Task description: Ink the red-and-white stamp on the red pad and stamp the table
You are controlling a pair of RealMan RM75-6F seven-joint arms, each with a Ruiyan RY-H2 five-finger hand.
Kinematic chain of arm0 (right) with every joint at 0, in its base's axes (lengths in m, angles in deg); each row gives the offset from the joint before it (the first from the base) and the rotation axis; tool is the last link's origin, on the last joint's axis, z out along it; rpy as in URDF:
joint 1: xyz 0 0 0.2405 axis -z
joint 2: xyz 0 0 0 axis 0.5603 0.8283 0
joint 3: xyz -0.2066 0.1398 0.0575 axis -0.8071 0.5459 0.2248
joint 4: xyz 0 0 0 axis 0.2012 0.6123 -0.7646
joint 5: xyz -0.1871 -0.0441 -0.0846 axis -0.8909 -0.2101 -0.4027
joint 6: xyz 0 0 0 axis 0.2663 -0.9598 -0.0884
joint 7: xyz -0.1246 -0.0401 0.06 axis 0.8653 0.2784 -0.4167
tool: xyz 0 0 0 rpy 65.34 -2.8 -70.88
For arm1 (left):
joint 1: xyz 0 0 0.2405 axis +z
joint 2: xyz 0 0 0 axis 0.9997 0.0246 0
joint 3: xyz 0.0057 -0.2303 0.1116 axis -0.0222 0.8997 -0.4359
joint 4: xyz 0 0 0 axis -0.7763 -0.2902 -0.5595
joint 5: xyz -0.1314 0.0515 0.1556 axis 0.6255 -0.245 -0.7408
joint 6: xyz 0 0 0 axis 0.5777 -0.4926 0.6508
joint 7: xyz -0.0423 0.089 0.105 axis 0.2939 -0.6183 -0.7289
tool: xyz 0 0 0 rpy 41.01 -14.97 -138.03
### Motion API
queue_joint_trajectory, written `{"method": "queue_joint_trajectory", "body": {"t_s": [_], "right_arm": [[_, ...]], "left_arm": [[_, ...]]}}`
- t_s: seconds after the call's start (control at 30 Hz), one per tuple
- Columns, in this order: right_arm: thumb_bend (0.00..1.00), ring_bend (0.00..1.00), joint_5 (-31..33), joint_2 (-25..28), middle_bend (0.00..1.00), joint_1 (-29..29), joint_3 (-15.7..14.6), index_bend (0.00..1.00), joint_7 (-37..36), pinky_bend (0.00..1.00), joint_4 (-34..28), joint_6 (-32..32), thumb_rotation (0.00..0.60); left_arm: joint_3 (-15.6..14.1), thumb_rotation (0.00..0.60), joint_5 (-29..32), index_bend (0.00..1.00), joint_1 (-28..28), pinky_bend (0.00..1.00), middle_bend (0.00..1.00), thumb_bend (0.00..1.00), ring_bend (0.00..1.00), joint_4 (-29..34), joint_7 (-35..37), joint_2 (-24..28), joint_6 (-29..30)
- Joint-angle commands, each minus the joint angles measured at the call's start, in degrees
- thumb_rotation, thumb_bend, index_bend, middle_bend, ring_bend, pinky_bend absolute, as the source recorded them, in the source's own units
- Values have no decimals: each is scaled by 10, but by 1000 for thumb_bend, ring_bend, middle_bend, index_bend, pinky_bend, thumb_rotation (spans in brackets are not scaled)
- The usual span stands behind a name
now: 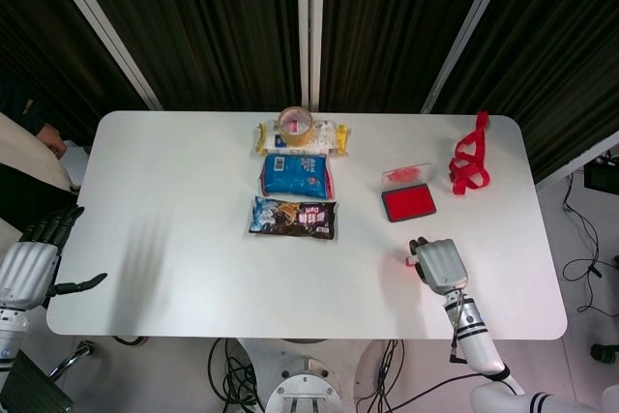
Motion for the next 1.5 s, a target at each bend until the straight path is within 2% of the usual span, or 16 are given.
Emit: {"method": "queue_joint_trajectory", "body": {"t_s": [0.03,0.27,0.4,0.5,0.67,0.77,1.1,1.5], "right_arm": [[317,852,-1,0,529,0,1,561,-1,1000,0,-3,600],[346,852,-8,23,538,-4,13,575,-9,1000,-34,-16,600],[356,852,12,53,542,-27,46,583,0,1000,-70,5,600],[411,858,53,73,542,-62,79,585,14,1000,-81,56,600],[432,874,127,80,539,-132,122,586,37,1000,-41,148,600],[431,874,148,63,542,-162,131,587,52,1000,2,166,600],[435,873,189,17,555,-203,124,600,28,1000,94,203,600],[437,874,177,-10,559,-219,105,607,-23,1000,157,211,600]], "left_arm": [[0,323,0,35,0,190,77,14,112,0,1,1,1],[0,320,-1,35,1,190,77,15,112,3,1,4,2],[0,323,-1,35,0,190,77,15,112,5,-1,5,0],[0,320,-1,34,-1,190,77,15,112,7,-2,5,-1],[1,321,2,34,-2,190,77,15,112,8,-5,5,-4],[2,325,4,35,-2,190,77,15,112,9,-8,6,-7],[6,322,15,35,-9,190,77,15,112,8,-9,7,-22],[7,325,13,35,-15,190,77,16,112,13,-18,8,-26]]}}
